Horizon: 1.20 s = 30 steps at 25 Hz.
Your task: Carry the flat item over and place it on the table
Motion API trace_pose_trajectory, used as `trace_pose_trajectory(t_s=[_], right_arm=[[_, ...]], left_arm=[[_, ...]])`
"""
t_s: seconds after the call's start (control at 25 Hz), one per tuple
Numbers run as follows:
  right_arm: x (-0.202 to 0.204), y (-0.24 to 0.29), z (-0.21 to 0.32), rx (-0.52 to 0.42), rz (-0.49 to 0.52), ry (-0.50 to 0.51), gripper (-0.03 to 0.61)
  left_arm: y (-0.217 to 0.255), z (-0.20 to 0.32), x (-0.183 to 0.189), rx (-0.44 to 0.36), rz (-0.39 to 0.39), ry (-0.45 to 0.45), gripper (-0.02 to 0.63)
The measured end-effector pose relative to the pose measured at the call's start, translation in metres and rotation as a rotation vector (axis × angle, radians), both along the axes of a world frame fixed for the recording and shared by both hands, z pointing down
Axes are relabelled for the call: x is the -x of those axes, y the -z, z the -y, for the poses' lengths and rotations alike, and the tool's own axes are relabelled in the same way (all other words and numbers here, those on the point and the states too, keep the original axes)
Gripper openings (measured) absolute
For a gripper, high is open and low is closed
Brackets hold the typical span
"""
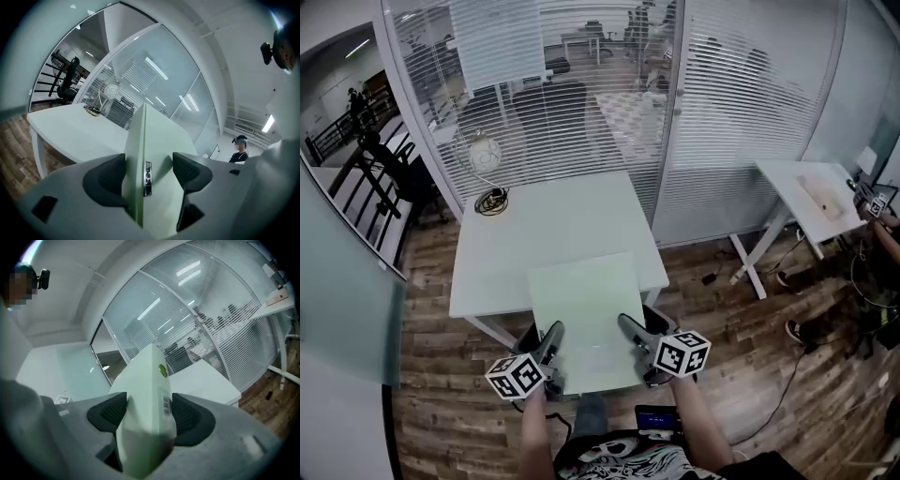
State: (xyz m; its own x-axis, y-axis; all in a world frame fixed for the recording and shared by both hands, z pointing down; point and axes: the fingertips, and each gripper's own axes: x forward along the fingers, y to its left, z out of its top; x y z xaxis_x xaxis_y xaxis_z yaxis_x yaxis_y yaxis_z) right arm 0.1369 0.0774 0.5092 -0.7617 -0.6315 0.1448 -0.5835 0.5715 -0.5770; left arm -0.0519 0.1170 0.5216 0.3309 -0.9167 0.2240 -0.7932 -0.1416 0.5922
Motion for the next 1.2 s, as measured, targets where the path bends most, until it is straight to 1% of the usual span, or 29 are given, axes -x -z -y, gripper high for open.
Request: trace_pose_trajectory(t_s=[0.12,0.32,0.44,0.56,0.84,1.2], right_arm=[[0.023,-0.005,0.049,0.017,-0.003,-0.014,0.288],[0.07,-0.009,0.128,0.041,-0.014,-0.029,0.288],[0.091,-0.01,0.164,0.056,-0.018,-0.04,0.288],[0.105,-0.014,0.19,0.065,-0.024,-0.052,0.288],[0.121,-0.018,0.217,0.087,-0.046,-0.075,0.288],[0.123,-0.008,0.236,0.07,-0.046,-0.076,0.288]], left_arm=[[-0.004,0.051,0.023,0.016,-0.002,-0.014,0.298],[-0.009,0.133,0.071,0.041,-0.012,-0.029,0.298],[-0.011,0.171,0.092,0.054,-0.021,-0.042,0.298],[-0.014,0.199,0.106,0.062,-0.027,-0.053,0.298],[-0.022,0.23,0.123,0.088,-0.049,-0.072,0.298],[-0.013,0.249,0.126,0.071,-0.053,-0.071,0.298]])
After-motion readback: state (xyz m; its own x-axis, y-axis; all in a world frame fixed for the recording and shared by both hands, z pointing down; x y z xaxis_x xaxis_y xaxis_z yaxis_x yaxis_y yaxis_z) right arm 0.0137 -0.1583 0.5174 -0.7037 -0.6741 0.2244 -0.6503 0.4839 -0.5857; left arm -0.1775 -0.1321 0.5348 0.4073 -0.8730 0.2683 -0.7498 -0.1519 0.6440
